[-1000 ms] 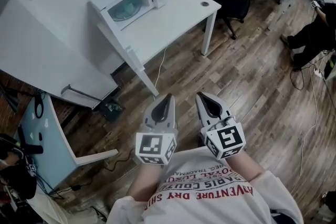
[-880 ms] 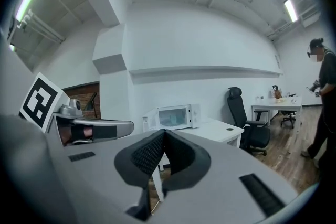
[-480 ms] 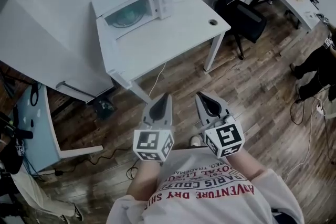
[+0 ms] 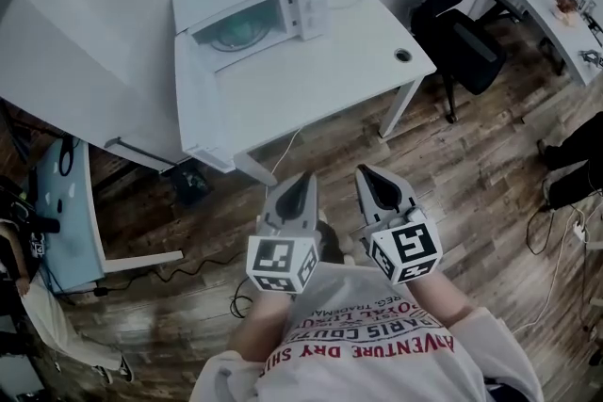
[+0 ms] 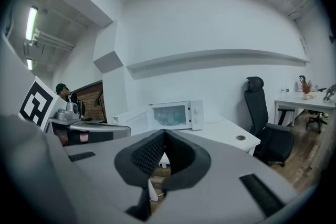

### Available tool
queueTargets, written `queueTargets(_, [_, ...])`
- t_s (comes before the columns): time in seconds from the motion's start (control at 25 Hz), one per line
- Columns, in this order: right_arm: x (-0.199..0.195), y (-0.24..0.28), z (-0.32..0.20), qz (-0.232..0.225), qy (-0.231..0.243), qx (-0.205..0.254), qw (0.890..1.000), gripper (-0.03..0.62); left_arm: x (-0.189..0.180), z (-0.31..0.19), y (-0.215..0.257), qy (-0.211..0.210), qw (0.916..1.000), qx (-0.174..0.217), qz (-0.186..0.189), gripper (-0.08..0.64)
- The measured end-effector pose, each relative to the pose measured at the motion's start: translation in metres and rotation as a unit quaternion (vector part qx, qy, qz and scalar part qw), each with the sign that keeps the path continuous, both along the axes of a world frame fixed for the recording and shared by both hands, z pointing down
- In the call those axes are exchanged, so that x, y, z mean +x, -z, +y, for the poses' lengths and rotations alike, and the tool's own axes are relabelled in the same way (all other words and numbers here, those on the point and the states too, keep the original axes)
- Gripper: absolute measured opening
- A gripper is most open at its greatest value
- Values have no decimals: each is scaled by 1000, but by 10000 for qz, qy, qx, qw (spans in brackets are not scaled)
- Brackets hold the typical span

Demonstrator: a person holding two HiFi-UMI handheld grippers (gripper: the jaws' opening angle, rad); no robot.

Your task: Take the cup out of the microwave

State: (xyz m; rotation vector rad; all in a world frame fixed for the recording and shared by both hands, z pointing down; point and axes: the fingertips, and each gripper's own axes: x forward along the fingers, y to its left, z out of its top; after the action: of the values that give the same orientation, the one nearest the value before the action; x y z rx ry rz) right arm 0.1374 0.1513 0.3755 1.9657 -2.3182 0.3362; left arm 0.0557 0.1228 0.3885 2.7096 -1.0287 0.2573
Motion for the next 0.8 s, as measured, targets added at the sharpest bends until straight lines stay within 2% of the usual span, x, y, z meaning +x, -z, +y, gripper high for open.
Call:
queueTargets(0.48, [44,7,-130,239,-315,-154,9991,11,52,-142,14,-359,9992,45,177,9])
queueTargets(0.64, [48,12,-183,265,-405,-106,9988,11,55,-196,19,-429,9989,137,160,8])
queueTargets(0.8, [44,16,-234,284,-338,-79,9990,11,45,-246,22,-260,9994,208,134,9])
